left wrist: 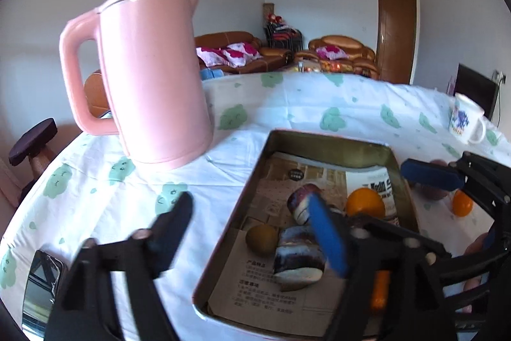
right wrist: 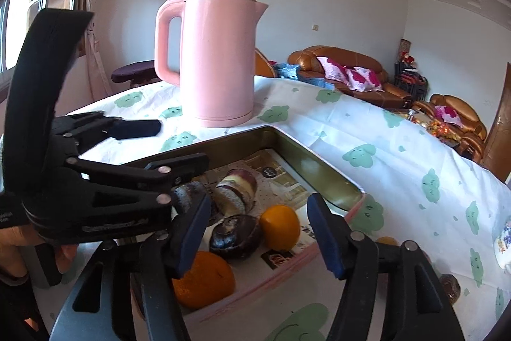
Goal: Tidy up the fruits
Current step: 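Withdraw both tools from the tin toward the remaining fruit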
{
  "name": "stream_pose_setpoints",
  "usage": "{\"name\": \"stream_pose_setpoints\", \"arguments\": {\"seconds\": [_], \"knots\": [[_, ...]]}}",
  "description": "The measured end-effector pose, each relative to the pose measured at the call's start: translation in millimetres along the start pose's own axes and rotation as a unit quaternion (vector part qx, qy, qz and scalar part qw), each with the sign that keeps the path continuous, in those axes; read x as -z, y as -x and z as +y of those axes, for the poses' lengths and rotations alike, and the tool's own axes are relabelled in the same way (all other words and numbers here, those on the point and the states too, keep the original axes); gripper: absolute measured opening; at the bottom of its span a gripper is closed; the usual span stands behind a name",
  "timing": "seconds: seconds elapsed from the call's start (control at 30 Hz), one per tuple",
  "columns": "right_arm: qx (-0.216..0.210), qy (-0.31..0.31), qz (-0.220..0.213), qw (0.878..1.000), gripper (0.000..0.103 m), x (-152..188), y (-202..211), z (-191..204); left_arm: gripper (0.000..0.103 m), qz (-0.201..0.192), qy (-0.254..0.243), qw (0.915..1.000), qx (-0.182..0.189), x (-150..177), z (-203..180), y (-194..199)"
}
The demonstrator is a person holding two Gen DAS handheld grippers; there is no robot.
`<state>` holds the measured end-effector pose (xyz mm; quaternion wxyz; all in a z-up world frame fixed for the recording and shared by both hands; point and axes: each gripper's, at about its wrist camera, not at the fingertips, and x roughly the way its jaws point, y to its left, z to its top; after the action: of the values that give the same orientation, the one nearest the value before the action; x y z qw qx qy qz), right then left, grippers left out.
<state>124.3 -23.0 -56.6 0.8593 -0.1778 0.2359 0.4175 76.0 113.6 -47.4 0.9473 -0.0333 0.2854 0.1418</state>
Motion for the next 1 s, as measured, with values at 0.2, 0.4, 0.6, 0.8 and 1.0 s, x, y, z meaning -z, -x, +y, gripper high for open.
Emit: {"name": "stream_pose_setpoints", "arguments": {"seconds": [0.2,0.4,0.6,0.8,1.0], "knots": [[0.055,-0.031,-0.026,0.998,0.065,8,40,-36,0.087,-0.033,-0.005,0.9991,0.028,-7,-21,22],[0.122,-0.103,-0.004,0.987,0.066,37,76,-100,0.090,-0.048,-0.034,0.9955,0.074,-10,-73,31],[0.134,-0.143,0.033,0.980,0.066,62,73,-126,0.093,-0.036,-0.071,0.9916,0.102,-6,-124,25],[0.093,-0.153,0.062,0.982,0.066,66,62,-127,0.093,-0.029,-0.089,0.9909,0.096,-10,-141,20],[0.069,-0.155,0.110,0.979,0.066,72,45,-128,0.093,-0.021,-0.078,0.9921,0.096,-13,-139,14]]}}
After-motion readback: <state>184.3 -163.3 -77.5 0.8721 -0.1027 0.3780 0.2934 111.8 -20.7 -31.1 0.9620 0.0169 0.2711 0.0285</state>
